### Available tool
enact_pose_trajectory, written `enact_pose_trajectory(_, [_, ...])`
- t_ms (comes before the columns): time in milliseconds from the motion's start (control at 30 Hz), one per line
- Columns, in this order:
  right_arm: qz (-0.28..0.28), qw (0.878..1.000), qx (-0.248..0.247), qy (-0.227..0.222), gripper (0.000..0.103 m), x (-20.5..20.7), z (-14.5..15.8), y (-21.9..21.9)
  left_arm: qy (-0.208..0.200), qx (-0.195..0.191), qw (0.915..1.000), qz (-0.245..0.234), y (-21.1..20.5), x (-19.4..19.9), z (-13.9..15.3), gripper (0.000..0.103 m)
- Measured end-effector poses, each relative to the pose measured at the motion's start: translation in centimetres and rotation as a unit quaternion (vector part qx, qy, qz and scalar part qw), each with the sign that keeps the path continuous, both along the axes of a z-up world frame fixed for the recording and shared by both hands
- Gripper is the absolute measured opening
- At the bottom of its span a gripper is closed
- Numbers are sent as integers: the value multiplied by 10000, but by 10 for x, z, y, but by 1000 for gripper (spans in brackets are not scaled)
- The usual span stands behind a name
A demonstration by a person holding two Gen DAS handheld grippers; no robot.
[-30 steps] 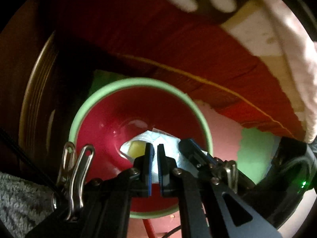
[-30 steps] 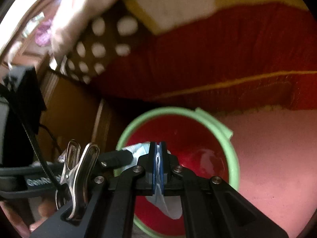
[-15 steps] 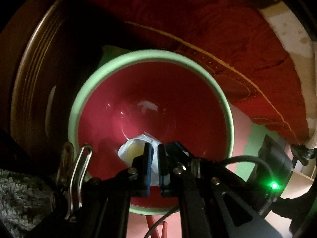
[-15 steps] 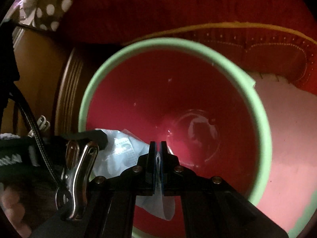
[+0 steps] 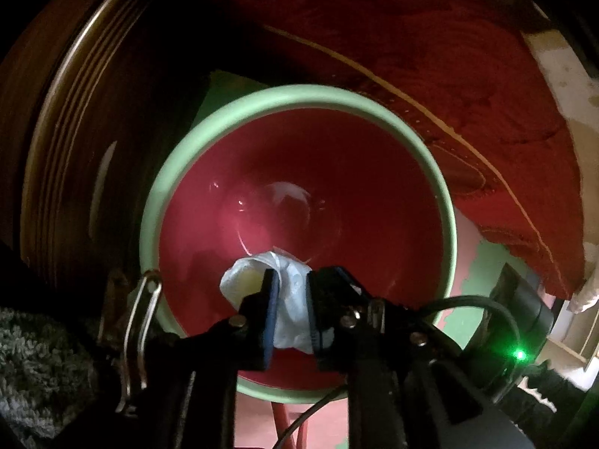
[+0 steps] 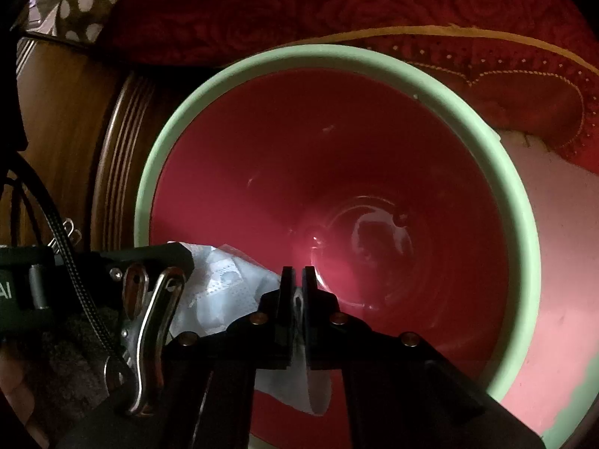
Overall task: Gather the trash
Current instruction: 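Open both grippers to drop the white mask into the red bin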
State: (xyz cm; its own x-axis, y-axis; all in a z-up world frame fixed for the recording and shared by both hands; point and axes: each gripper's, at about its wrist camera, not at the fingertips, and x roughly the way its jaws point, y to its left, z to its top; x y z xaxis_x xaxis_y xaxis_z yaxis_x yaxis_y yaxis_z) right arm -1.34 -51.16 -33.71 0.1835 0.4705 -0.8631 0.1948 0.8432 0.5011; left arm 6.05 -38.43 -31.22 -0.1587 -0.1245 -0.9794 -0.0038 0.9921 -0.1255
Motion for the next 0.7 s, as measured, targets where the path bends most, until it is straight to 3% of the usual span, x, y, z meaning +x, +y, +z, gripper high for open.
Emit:
enact_pose_trajectory(300, [-67,9998,177,77,8,2,-4,-3,26,-25,9998,210,7,0,-2,28])
enact_pose_trajectory(433, [-246,9994,252,49,28,1,-3,-9,-10,-120,9993,355,12,2,0,37])
enact_pose_trajectory(700, [-472,9987,197,56,39,-3,-1,-17,-25,-241,9988,421,13,2,2,43])
